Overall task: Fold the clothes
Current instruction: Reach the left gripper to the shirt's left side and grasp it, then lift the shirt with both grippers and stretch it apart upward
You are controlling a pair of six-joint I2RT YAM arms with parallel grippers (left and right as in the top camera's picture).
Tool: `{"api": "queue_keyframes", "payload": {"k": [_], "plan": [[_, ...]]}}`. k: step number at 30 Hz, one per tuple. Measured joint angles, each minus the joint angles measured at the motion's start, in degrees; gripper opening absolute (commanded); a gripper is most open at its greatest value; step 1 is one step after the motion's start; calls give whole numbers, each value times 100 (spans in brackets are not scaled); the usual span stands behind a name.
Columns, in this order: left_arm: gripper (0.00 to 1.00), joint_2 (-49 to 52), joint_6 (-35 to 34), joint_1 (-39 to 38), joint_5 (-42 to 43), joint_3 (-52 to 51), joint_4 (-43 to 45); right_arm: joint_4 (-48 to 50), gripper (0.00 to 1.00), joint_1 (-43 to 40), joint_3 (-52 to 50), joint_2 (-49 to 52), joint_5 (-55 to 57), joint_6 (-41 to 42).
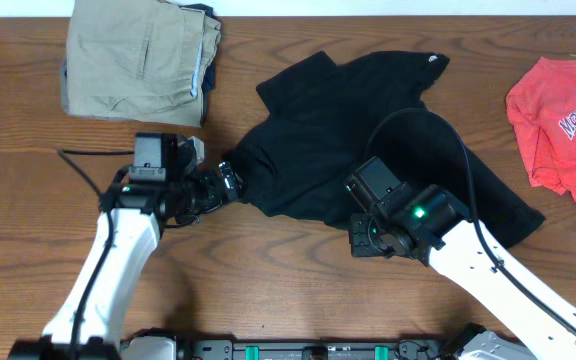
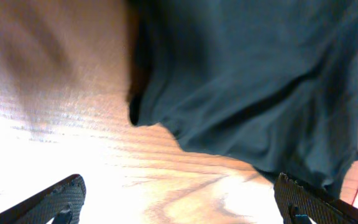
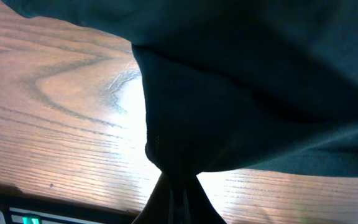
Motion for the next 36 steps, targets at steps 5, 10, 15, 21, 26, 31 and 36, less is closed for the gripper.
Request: {"api": "queue_keyframes", "payload": {"k": [5,10,15,21,26,31,36], "plan": [[98,632,-114,0,20,0,175,0,1,0,0,0,0,0],[98,1132,-177,-44,22,0,949,4,1,0,0,0,0,0],[98,1408,-175,-310,20,2,1716,4,1,0,0,0,0,0],[85,1587,-179,-616,2,2,2052,-15,1,0,0,0,0,-2],[51,1587,-216,-627,-105,2,2022,-24,1,0,0,0,0,-2],[6,1587,-205,-625,-160,2,1974,-24,1,0,0,0,0,0],[6,1561,-192,-627,-175,2,1714,22,1,0,0,0,0,0]]}}
